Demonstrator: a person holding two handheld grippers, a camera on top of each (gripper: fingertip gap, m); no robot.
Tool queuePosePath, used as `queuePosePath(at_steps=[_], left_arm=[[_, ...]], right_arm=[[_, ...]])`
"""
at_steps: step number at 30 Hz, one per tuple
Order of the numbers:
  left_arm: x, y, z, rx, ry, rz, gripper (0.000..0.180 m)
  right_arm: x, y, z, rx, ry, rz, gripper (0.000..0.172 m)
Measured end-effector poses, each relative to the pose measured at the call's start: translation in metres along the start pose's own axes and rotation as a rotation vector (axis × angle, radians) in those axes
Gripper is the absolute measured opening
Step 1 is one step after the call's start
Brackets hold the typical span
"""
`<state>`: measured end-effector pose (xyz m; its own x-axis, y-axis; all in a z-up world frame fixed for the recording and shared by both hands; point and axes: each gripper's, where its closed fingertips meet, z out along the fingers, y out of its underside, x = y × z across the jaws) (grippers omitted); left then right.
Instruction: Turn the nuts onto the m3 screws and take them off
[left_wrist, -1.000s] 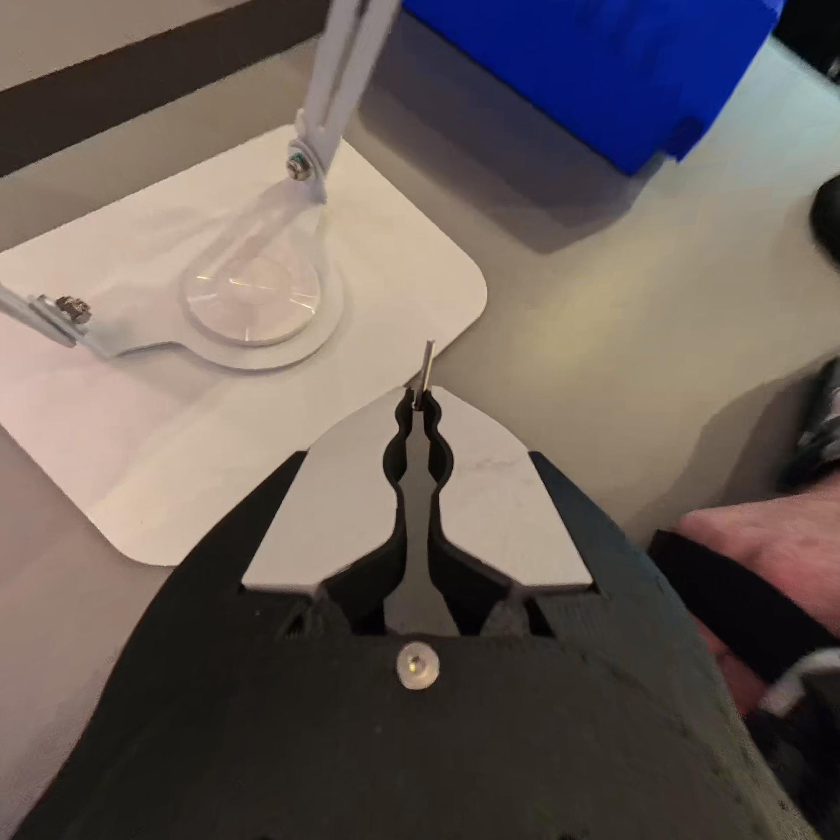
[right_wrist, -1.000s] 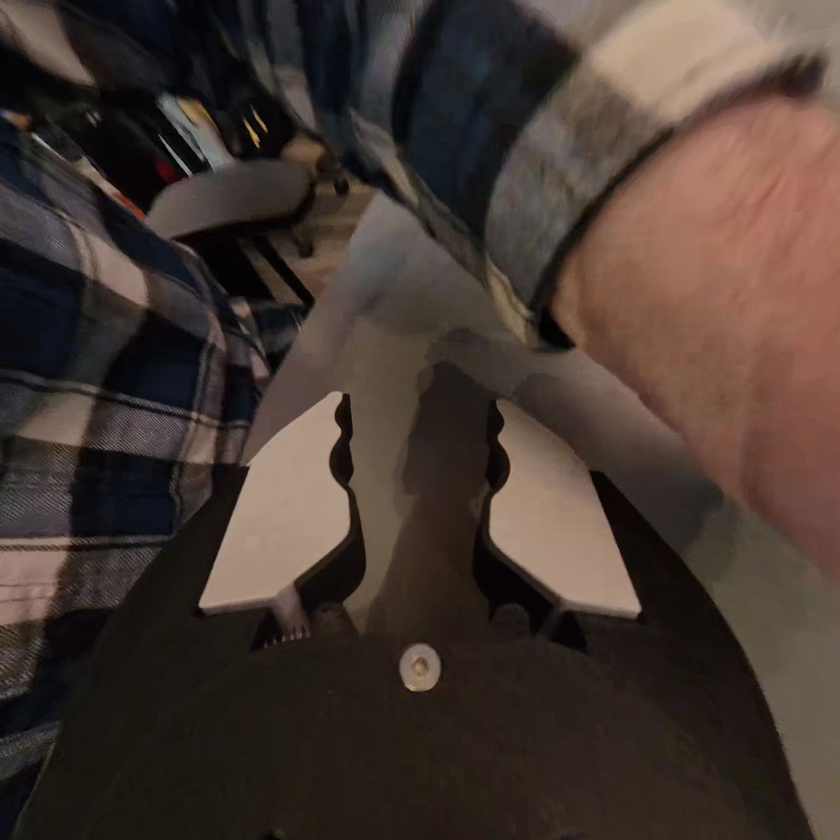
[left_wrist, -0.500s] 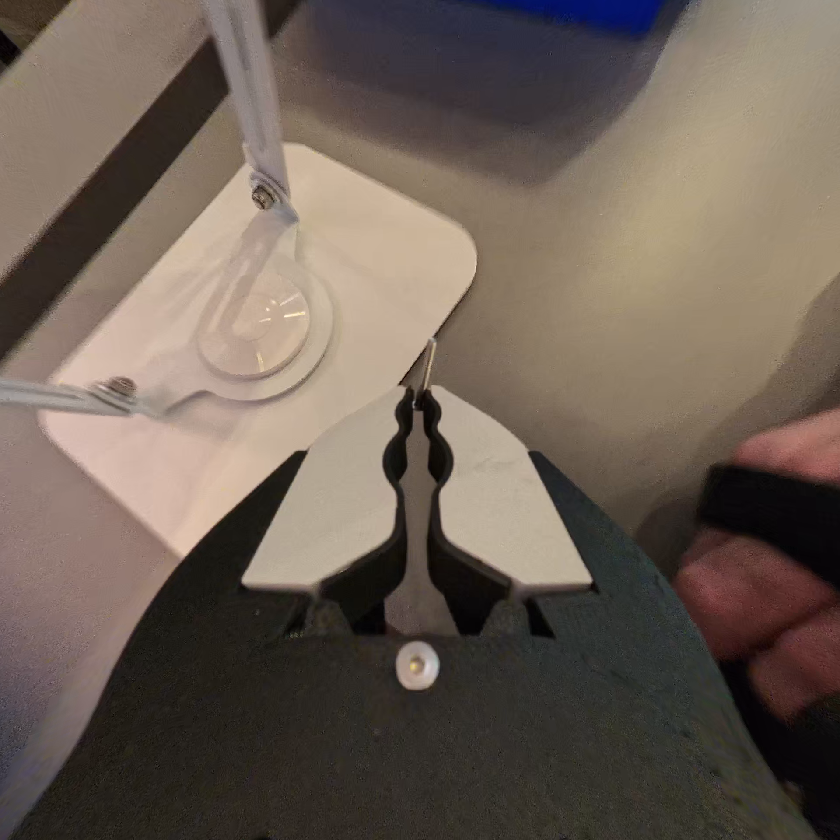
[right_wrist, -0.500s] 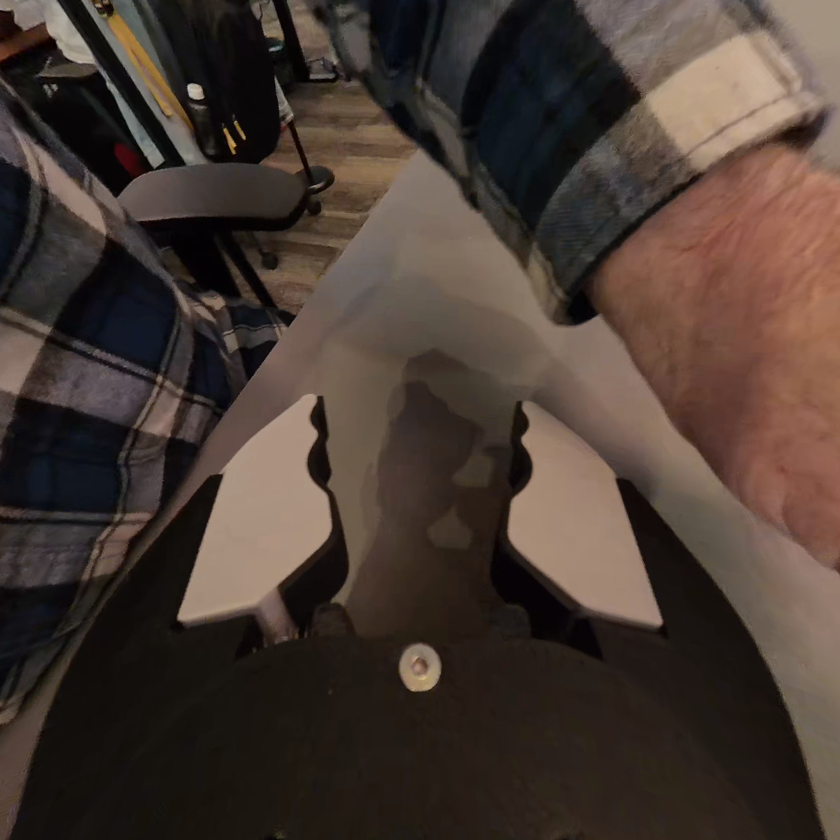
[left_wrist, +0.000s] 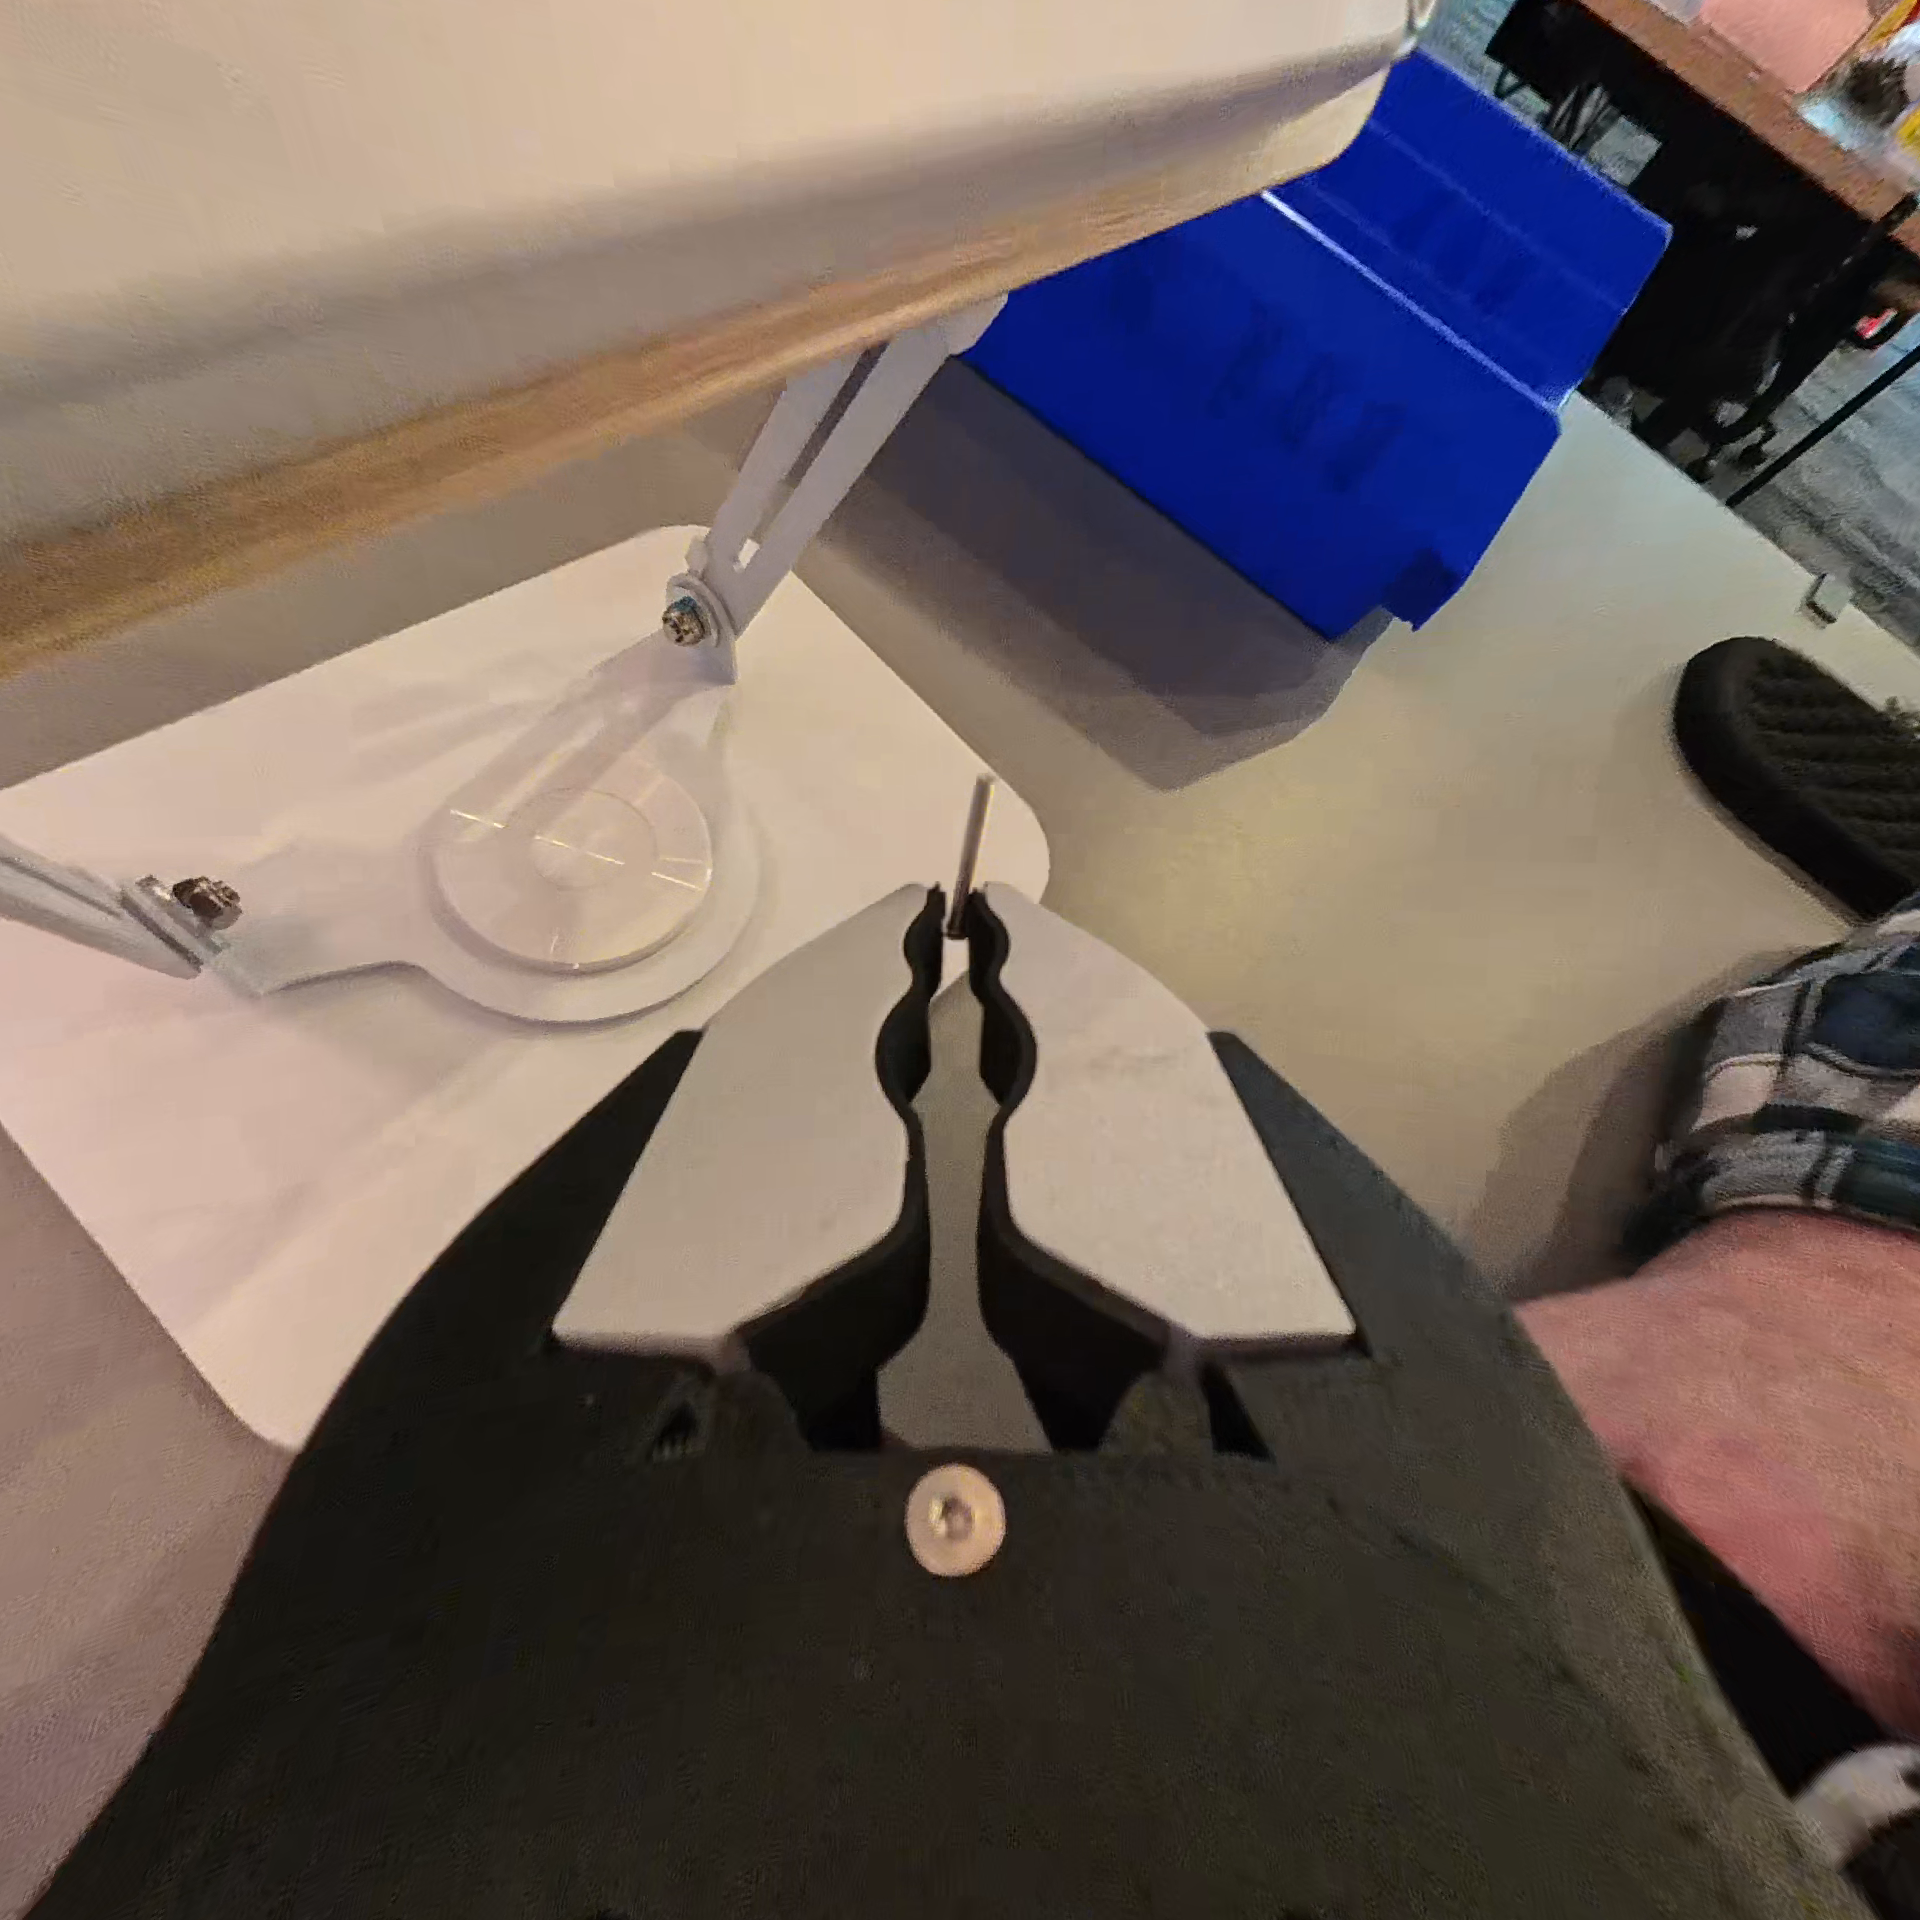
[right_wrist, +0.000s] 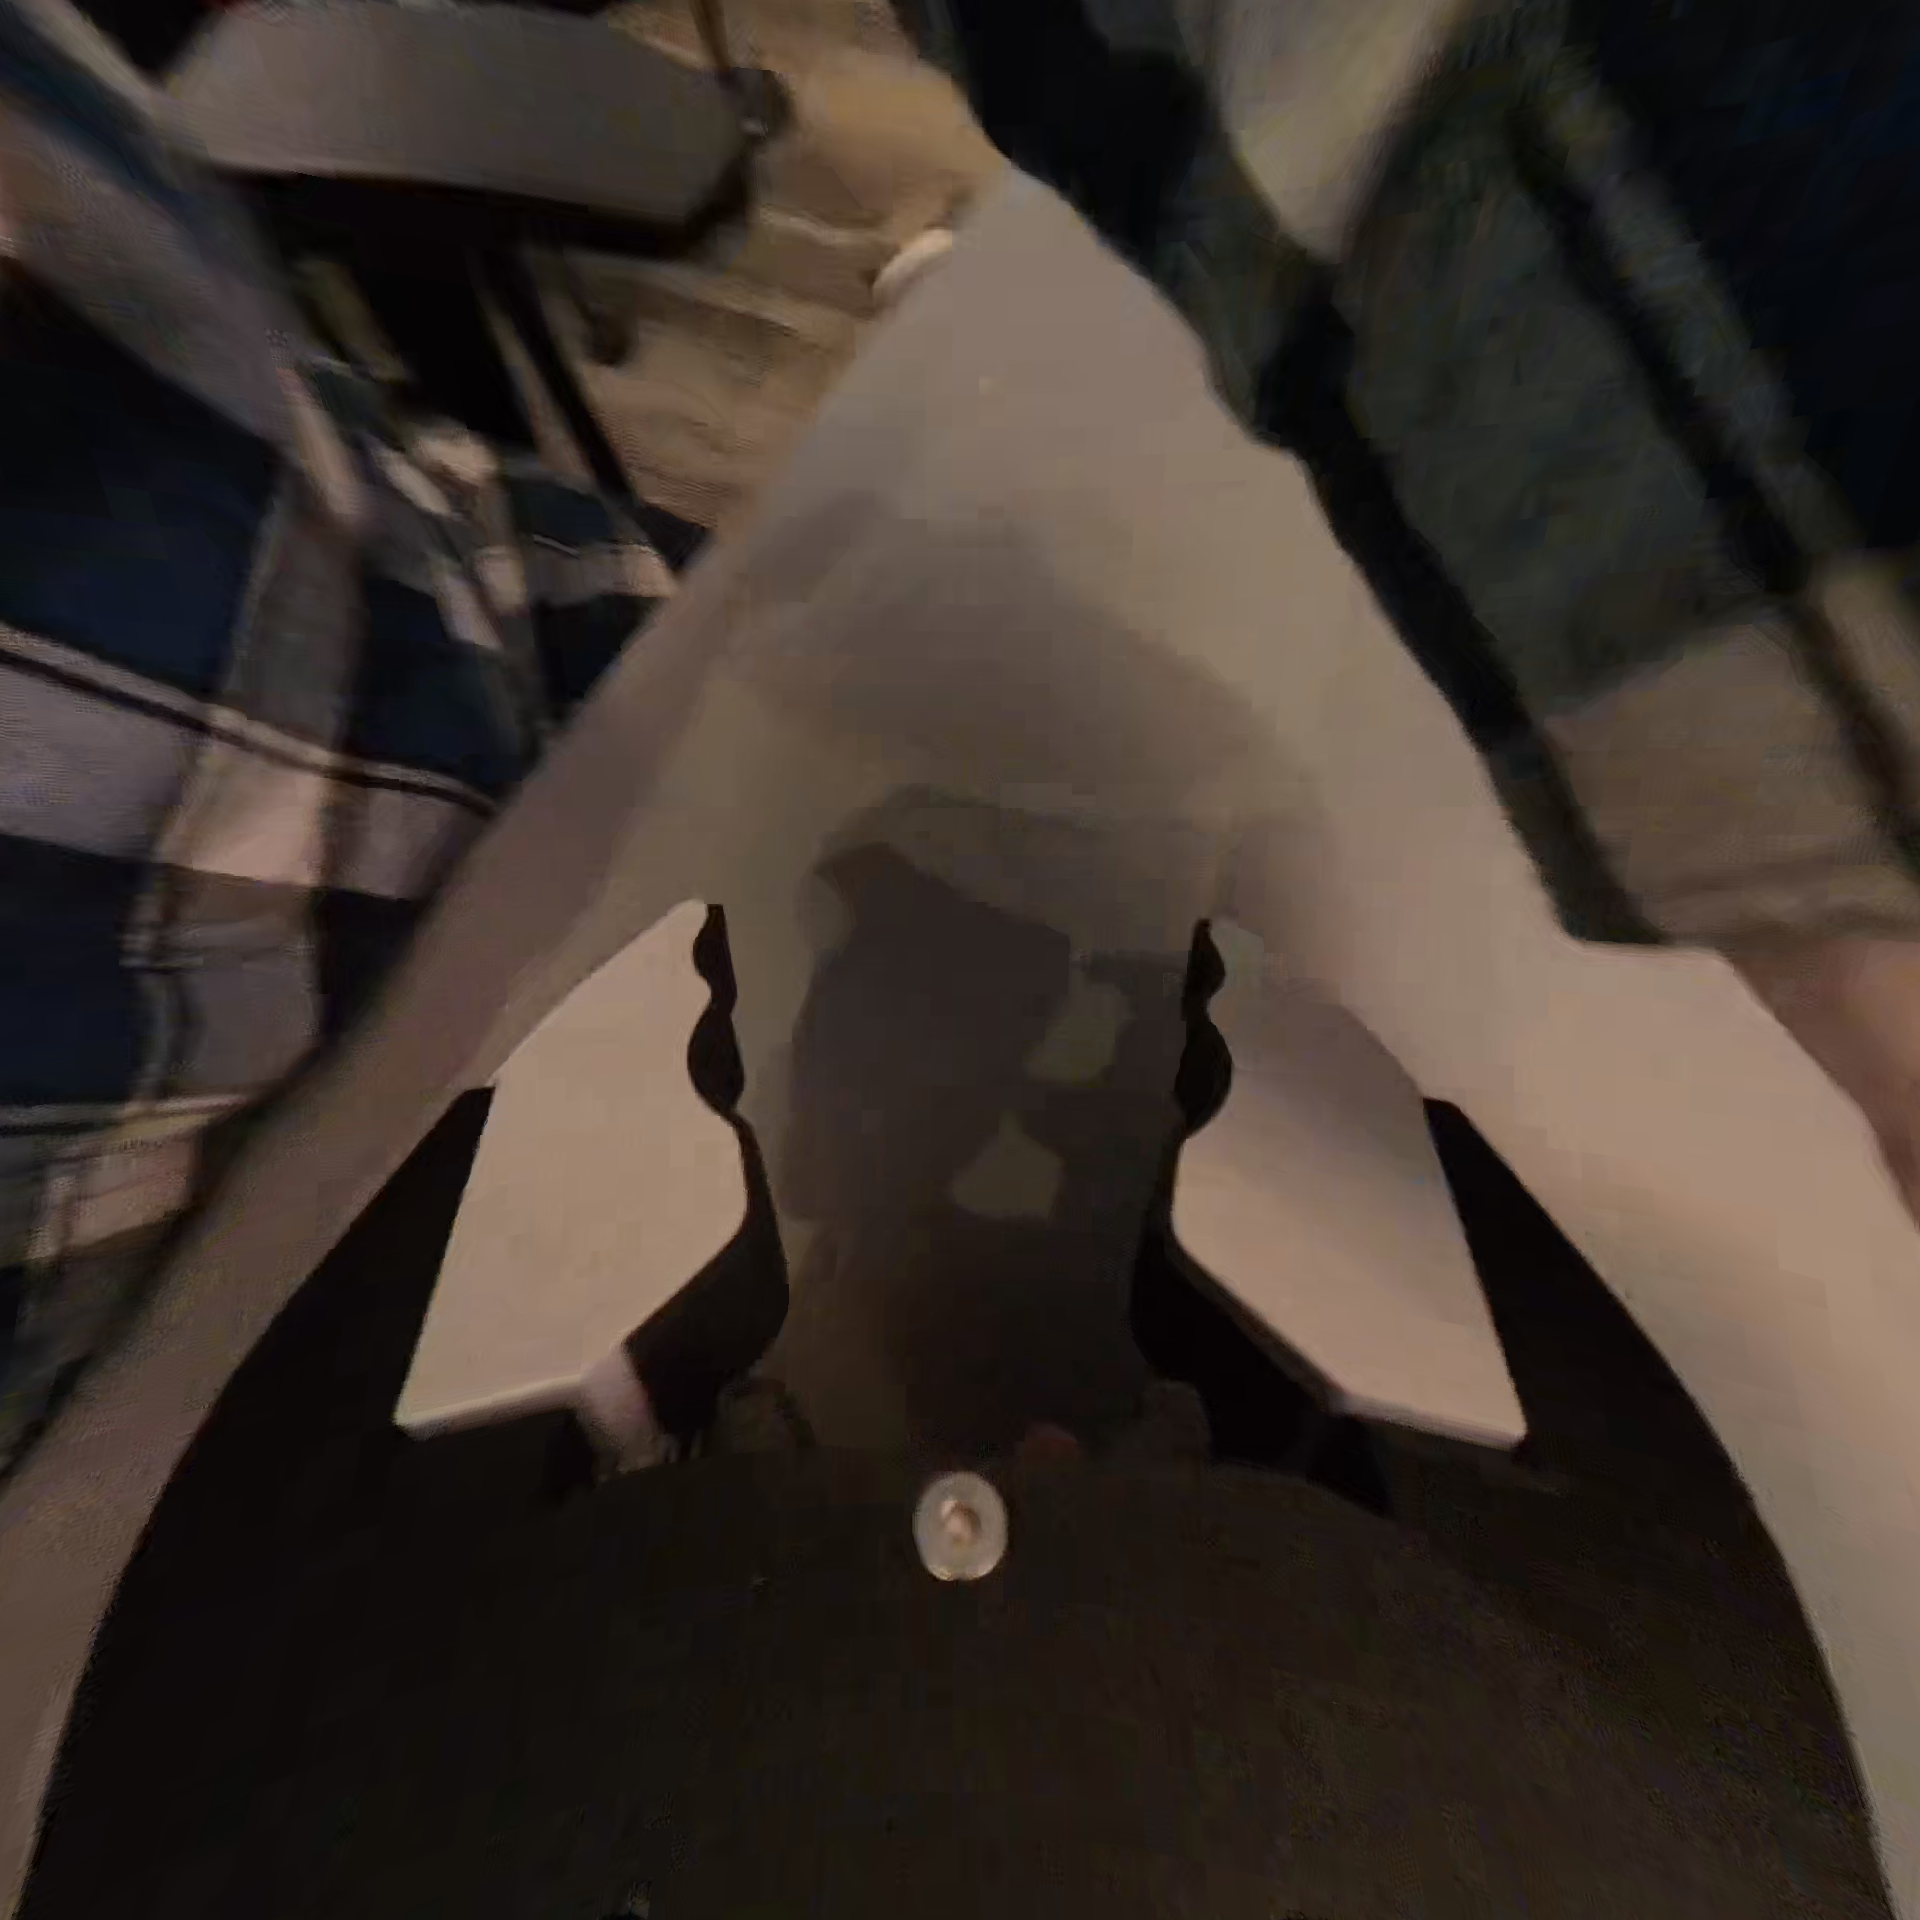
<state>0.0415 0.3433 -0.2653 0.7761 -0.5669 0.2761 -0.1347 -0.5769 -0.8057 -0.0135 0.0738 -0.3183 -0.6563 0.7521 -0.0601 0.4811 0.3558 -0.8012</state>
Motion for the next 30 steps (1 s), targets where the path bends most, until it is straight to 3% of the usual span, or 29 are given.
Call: queuePosePath(at_steps=[1,4,6,8,14,17,22,24,26,30], left_arm=[[-0.002,0.004,0.000,-0.023,-0.034,0.054,0.003],[-0.017,0.031,0.000,-0.153,-0.172,0.251,0.004],[-0.017,0.053,0.003,-0.263,-0.171,0.280,0.004],[-0.022,0.062,0.005,-0.308,-0.204,0.345,0.004],[-0.016,0.054,0.019,-0.263,-0.161,0.235,0.004],[-0.022,0.059,0.021,-0.312,-0.148,0.180,0.003],[-0.030,0.057,0.018,-0.296,-0.133,0.094,0.003],[-0.025,0.060,0.021,-0.317,-0.113,0.095,0.003],[-0.019,0.062,0.022,-0.318,-0.083,0.063,0.003],[-0.012,0.067,0.019,-0.326,-0.065,0.079,0.003]], right_arm=[[0.004,-0.005,-0.007,0.047,0.018,0.017,0.085],[0.010,-0.015,-0.028,0.146,0.033,-0.003,0.074],[0.000,-0.024,-0.036,0.206,0.015,-0.086,0.051],[-0.011,-0.037,-0.033,0.256,-0.001,-0.140,0.068],[-0.024,-0.053,-0.008,0.261,-0.110,-0.138,0.090],[-0.018,-0.067,-0.024,0.378,-0.196,-0.010,0.078],[-0.021,-0.086,-0.030,0.539,-0.315,0.033,0.069],[-0.019,-0.094,-0.033,0.602,-0.356,0.058,0.077],[-0.027,-0.103,-0.044,0.682,-0.418,0.031,0.061],[-0.037,-0.088,-0.022,0.525,-0.409,-0.093,0.046]])
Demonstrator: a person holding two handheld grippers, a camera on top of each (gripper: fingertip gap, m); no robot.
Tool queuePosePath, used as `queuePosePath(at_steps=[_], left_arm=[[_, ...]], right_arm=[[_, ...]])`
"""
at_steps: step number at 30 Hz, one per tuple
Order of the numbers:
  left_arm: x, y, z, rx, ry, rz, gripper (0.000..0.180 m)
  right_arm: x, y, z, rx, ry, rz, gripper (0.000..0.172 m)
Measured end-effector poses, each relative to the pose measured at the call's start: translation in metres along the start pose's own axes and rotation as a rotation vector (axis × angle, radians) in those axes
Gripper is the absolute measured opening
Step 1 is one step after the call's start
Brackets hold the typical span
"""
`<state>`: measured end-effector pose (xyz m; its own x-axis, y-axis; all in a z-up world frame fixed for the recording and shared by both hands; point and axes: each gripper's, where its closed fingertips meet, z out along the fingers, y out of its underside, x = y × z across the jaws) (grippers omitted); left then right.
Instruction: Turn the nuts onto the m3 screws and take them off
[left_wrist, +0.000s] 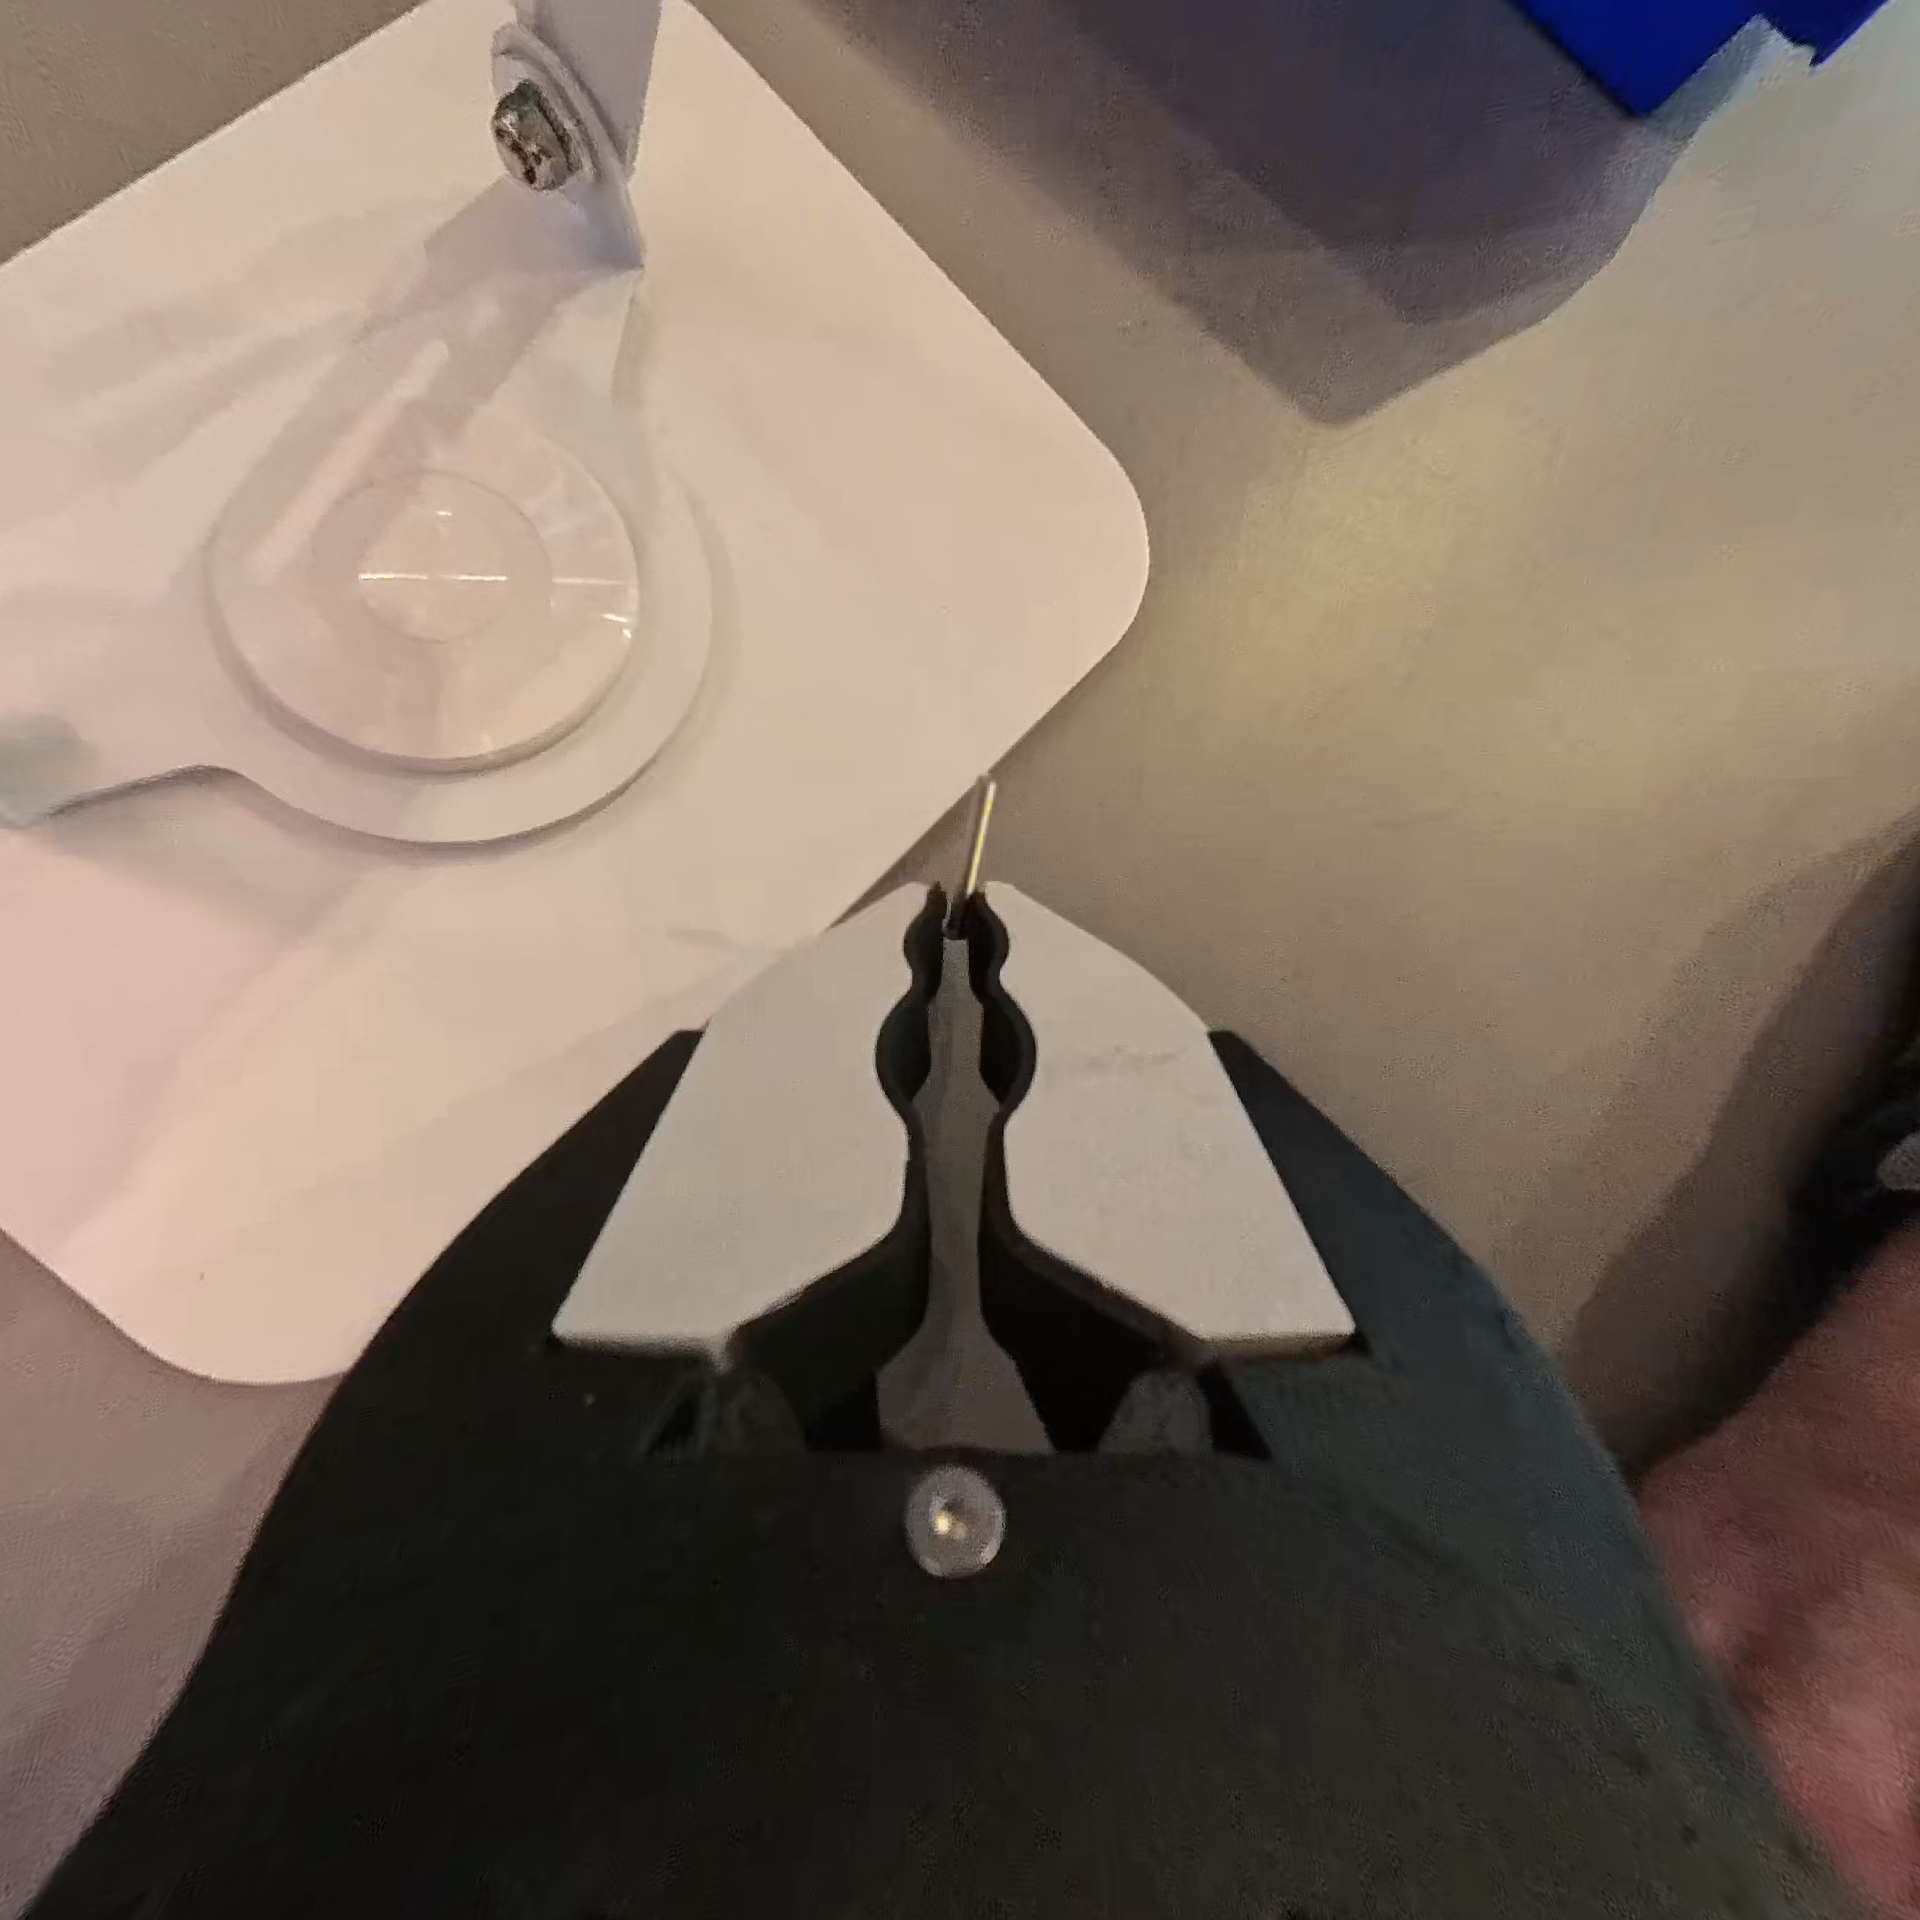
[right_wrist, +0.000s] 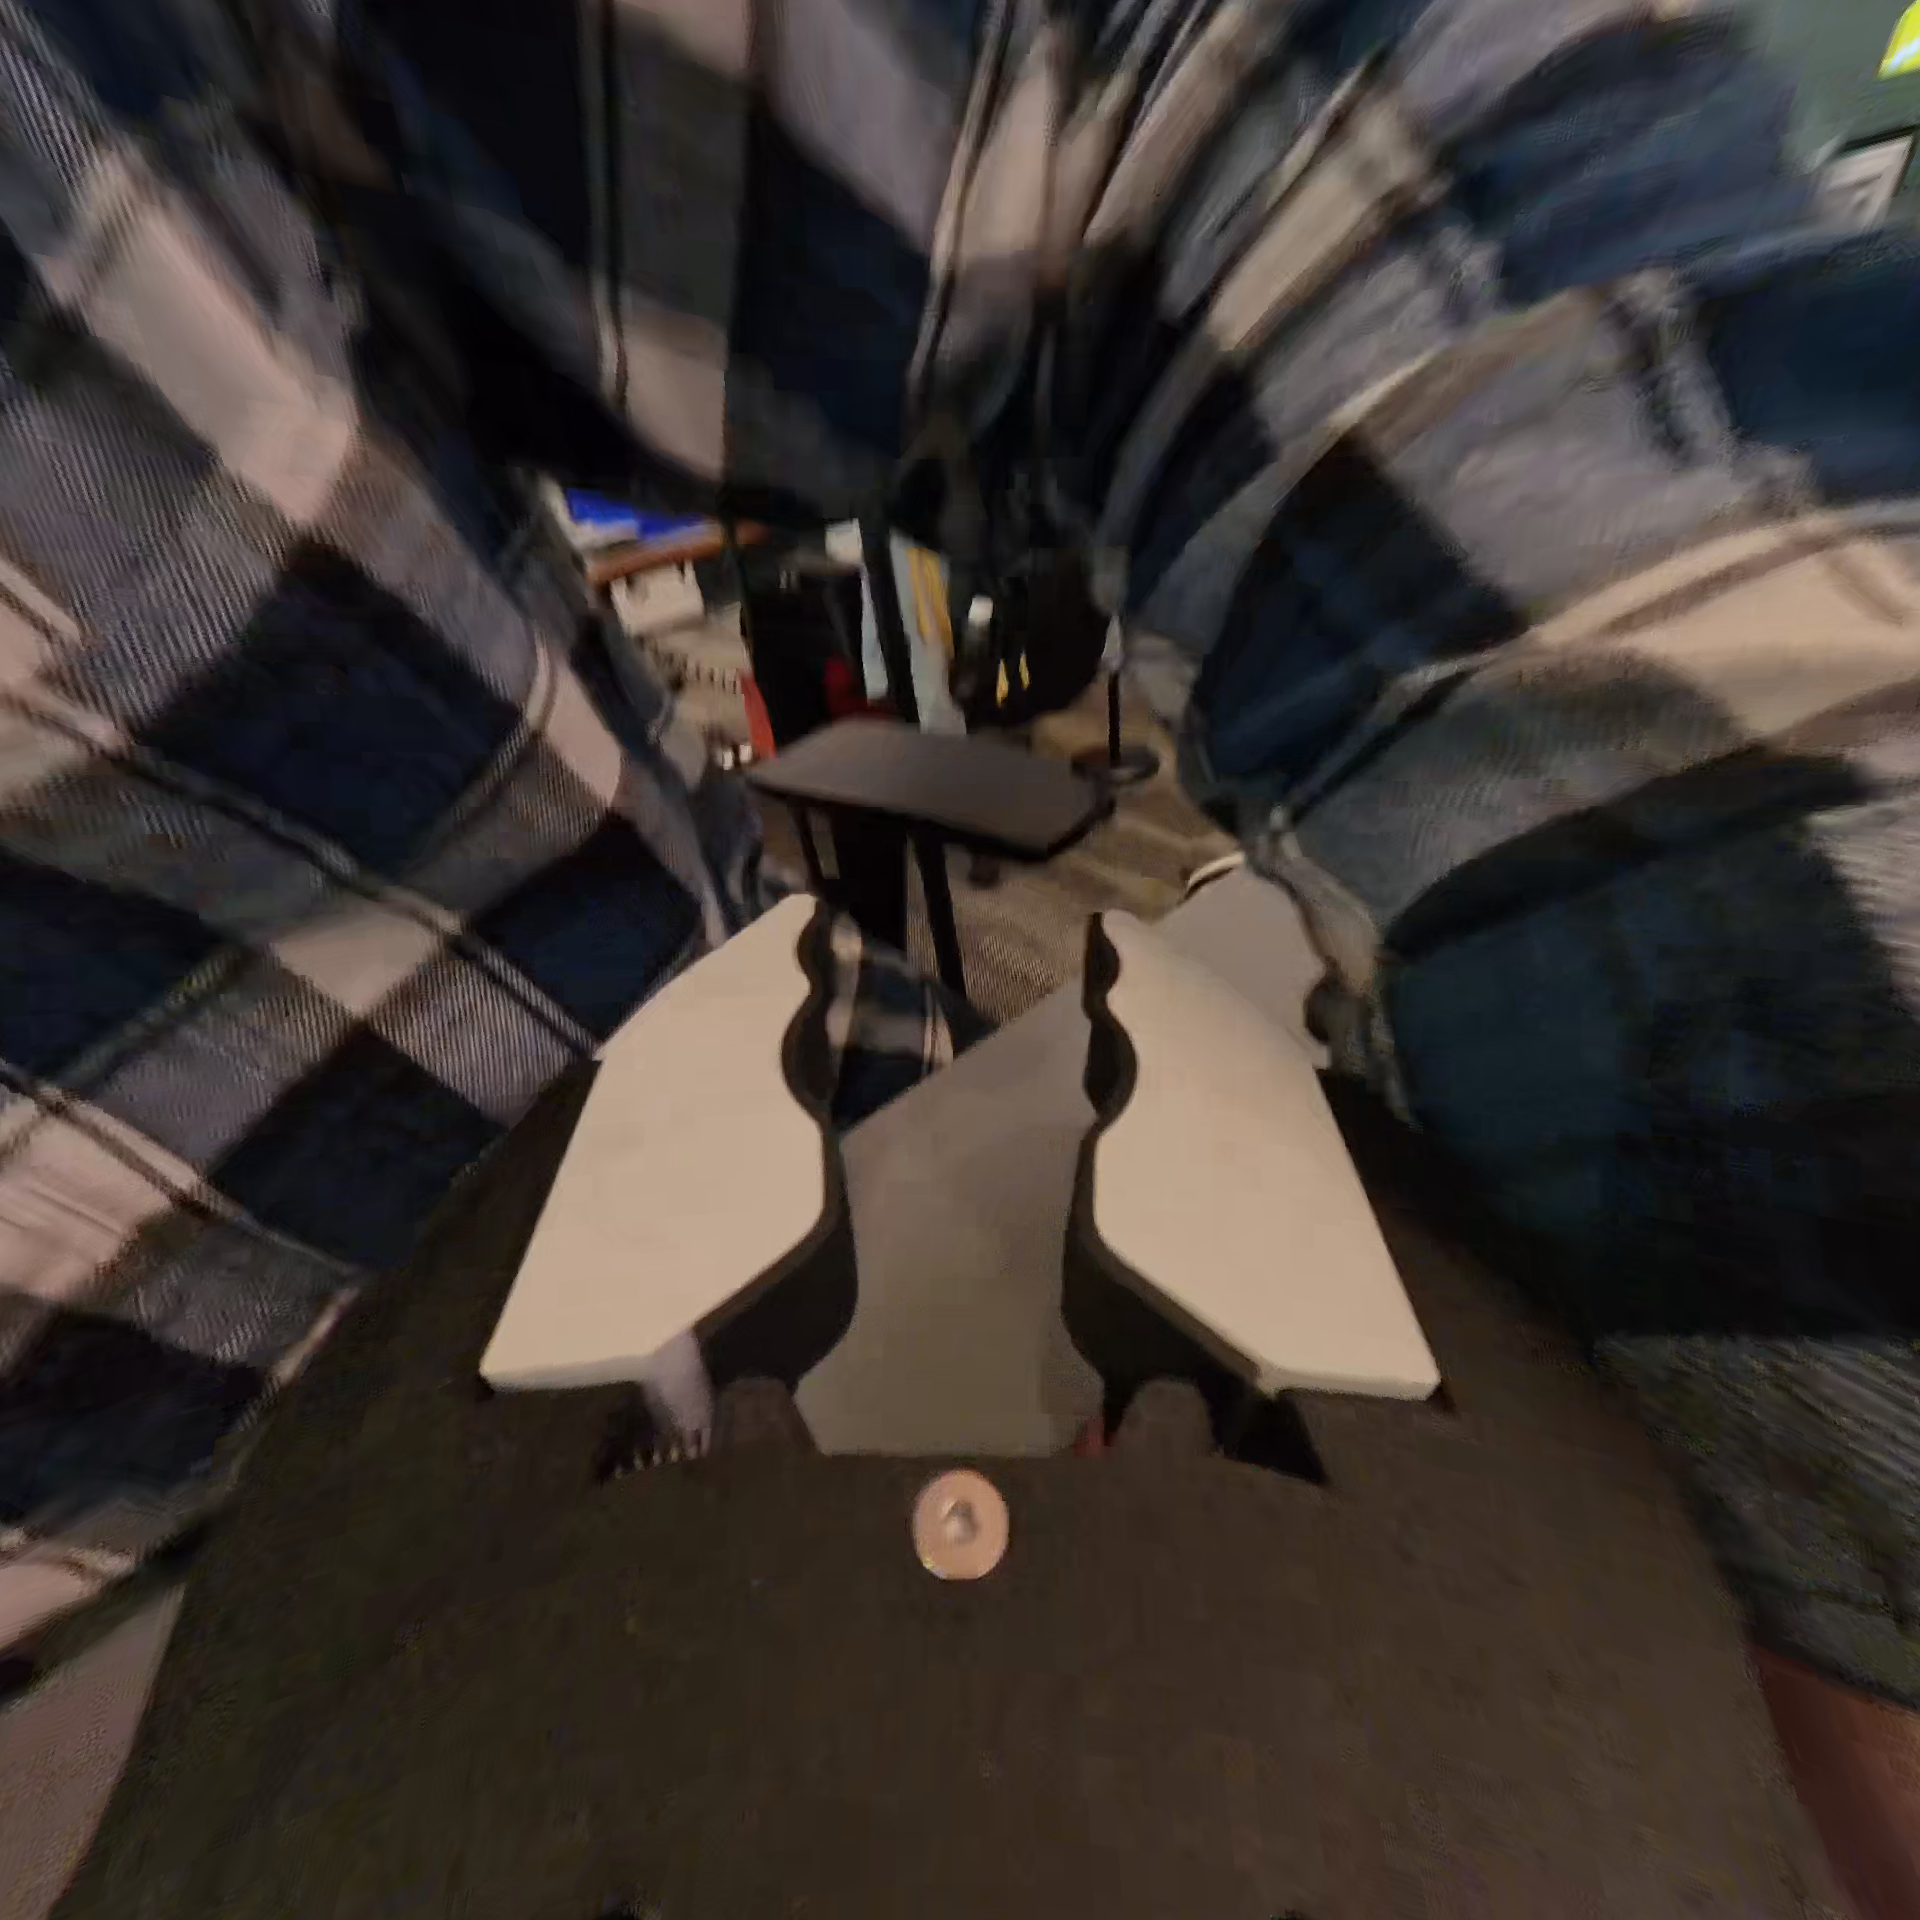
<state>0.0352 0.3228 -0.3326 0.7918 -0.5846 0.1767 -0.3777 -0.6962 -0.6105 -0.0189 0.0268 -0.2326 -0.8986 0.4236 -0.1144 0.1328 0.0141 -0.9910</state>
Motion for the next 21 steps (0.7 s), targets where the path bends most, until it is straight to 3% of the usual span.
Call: queuePosePath(at_steps=[5,9,11,14,15,17,19,21], left_arm=[[0.004,-0.002,-0.009,0.035,0.028,-0.026,0.004],[0.010,-0.006,-0.015,0.049,0.046,-0.007,0.004],[0.014,-0.007,-0.013,0.041,0.047,-0.018,0.004],[0.018,0.005,-0.008,-0.009,0.020,0.063,0.004],[0.015,0.011,-0.008,-0.030,0.004,0.082,0.004],[0.011,0.011,-0.013,-0.007,0.034,0.011,0.004],[-0.003,0.005,-0.023,0.025,-0.001,-0.030,0.004],[-0.008,0.003,-0.028,0.031,-0.021,-0.025,0.004]], right_arm=[[-0.008,-0.011,-0.004,0.008,0.039,-0.146,0.022],[-0.035,-0.037,-0.010,0.210,-0.160,-0.100,0.001],[-0.026,-0.013,-0.001,0.070,-0.179,-0.035,0.000],[-0.005,0.026,0.010,-0.185,-0.089,0.033,0.019],[-0.002,0.026,0.007,-0.195,-0.059,0.027,0.023],[0.000,0.010,0.002,-0.074,-0.014,-0.043,0.009],[0.006,0.003,0.000,-0.026,0.026,-0.043,0.013],[-0.004,-0.003,0.008,-0.006,-0.048,-0.053,0.016]])
